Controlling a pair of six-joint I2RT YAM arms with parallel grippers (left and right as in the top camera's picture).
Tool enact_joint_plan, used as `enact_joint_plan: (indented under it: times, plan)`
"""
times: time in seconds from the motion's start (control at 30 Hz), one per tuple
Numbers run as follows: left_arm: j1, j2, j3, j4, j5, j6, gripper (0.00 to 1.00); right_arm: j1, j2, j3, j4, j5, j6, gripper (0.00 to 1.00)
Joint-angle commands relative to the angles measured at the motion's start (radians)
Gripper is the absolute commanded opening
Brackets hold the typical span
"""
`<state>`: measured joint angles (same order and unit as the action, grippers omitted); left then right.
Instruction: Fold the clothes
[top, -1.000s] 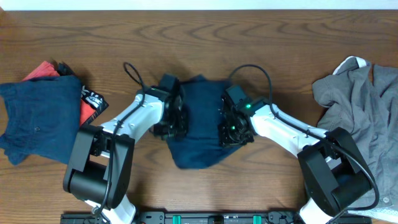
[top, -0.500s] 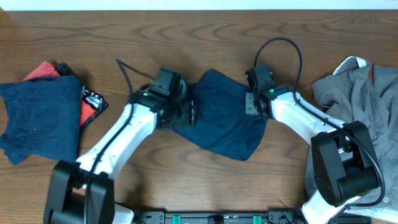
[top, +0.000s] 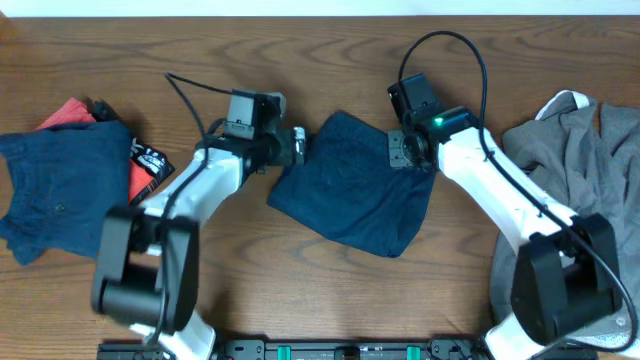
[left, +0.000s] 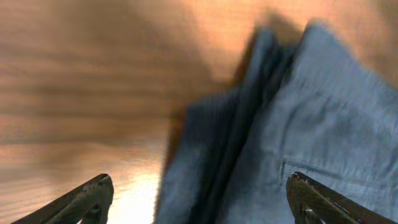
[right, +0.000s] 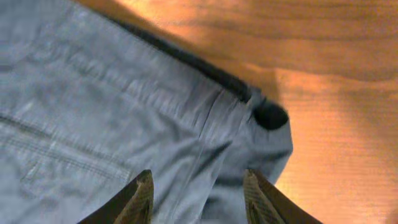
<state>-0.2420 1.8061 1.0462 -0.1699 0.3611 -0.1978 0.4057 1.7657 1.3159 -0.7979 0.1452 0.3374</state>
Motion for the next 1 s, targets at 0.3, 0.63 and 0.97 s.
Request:
enact_joint_plan:
  times: [0.3, 0.63, 0.97]
  plan:
    - [-0.045, 0.150, 0.000, -0.068, 0.293, 0.034, 0.38, 0.004, -0.058, 0.024, -0.064, -0.004, 0.006, 0.44]
    - [0.060, -0.003, 0.056, -0.119, 0.169, 0.033, 0.06, -0.013, -0.089, 0.025, -0.138, -0.002, 0.006, 0.39]
    - [0.393, -0.342, 0.174, -0.240, -0.049, 0.080, 0.06, -0.047, -0.175, 0.025, -0.139, 0.000, 0.006, 0.41]
